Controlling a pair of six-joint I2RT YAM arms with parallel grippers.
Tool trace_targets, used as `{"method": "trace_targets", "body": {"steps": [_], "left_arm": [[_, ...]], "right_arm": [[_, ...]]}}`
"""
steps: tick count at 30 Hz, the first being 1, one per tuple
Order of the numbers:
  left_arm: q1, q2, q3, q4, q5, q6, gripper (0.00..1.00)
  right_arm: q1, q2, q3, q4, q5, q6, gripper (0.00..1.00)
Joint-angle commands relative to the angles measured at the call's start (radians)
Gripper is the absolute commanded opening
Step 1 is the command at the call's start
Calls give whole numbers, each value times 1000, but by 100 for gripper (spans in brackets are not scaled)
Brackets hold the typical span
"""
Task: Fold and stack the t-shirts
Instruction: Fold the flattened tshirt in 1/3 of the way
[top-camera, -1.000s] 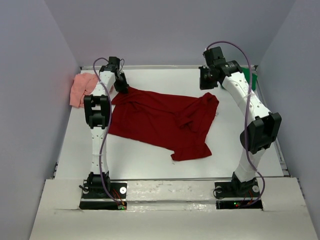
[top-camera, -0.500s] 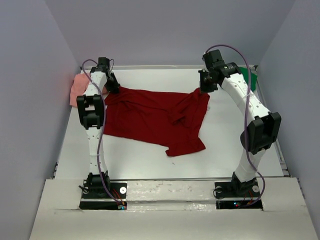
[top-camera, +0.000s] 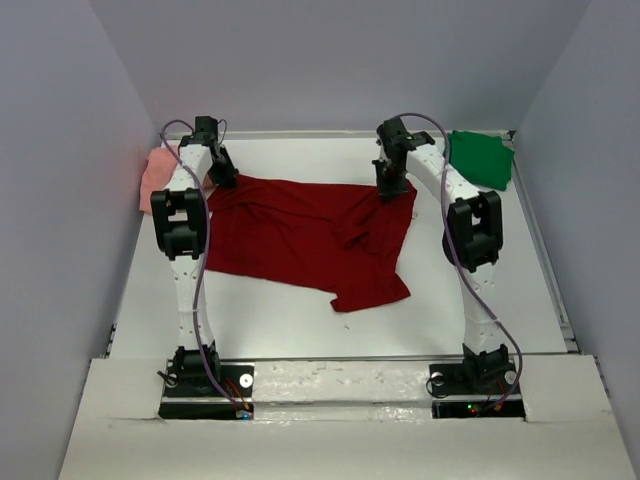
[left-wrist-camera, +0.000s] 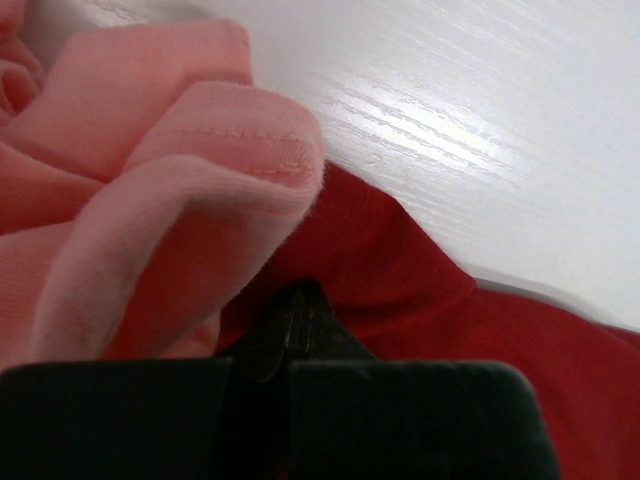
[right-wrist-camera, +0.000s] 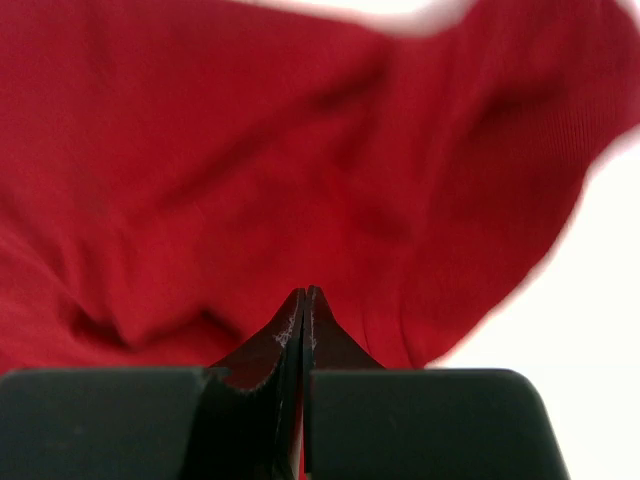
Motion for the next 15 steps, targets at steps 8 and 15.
{"method": "trace_targets", "body": {"steps": [8, 15], "left_arm": [[-30, -3, -40, -81, -6, 15, 0], [-62, -40, -80, -61, 9, 9, 0]], "right_arm": [[-30, 195, 372, -50, -117, -25, 0], [-50, 225, 304, -33, -94, -19, 0]]}}
